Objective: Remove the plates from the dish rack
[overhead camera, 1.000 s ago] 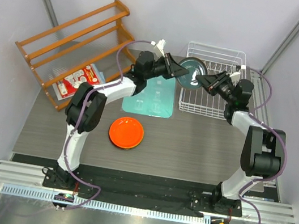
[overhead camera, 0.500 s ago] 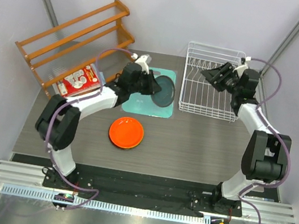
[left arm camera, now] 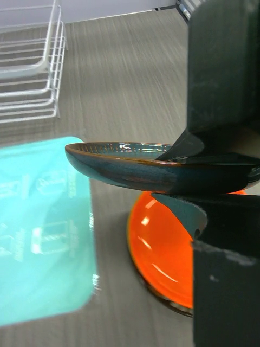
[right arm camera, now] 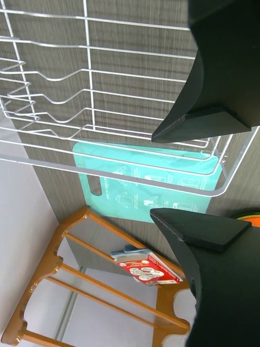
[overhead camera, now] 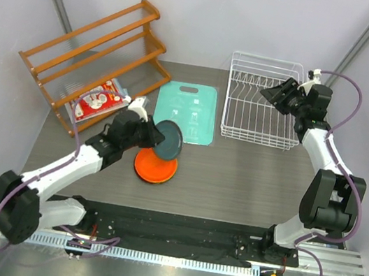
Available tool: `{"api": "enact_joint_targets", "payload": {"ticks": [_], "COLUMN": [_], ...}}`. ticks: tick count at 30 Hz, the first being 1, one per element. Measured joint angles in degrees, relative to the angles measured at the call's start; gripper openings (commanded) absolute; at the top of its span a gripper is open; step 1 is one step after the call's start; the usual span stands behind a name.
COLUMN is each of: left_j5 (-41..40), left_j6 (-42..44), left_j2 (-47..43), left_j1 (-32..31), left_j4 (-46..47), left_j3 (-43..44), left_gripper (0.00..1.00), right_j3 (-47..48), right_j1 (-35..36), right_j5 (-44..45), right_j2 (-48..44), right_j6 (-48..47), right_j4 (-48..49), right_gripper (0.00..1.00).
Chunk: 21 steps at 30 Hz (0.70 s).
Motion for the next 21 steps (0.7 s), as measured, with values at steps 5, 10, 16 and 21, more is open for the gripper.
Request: {"api": "enact_joint_targets", "payload": {"ticks": [5, 10, 16, 21], "left_j5": [-2.1, -3.7, -4.5, -4.8], "left_j6": [-2.4, -3.8, -5.1, -5.8], "left_j2": [-8.6, -12.9, -13.4, -13.1], "left_j1": [0.0, 0.0, 0.0, 0.0], "left_j4": [-3.8, -6.0, -6.6, -6.7], "left_j3": [-7.1, -10.7, -13.5, -14.4], "left_gripper": [0.0, 0.0, 0.0, 0.0], "right_j3": [0.0, -0.2, -0.8, -1.1], "right_j1": [-0.2, -0.3, -0.3, -0.3], "right_j5": [0.6, 1.0, 1.0, 1.0], "right_j2": [0.1, 0.1, 0.4, 1.1], "right_j6": [-0.2, -0.4, -0.6, -0.8], "right_j4": [-0.8, -0.9, -1.0, -1.0], "right_gripper": [0.56, 0.56, 0.56, 0.56]}}
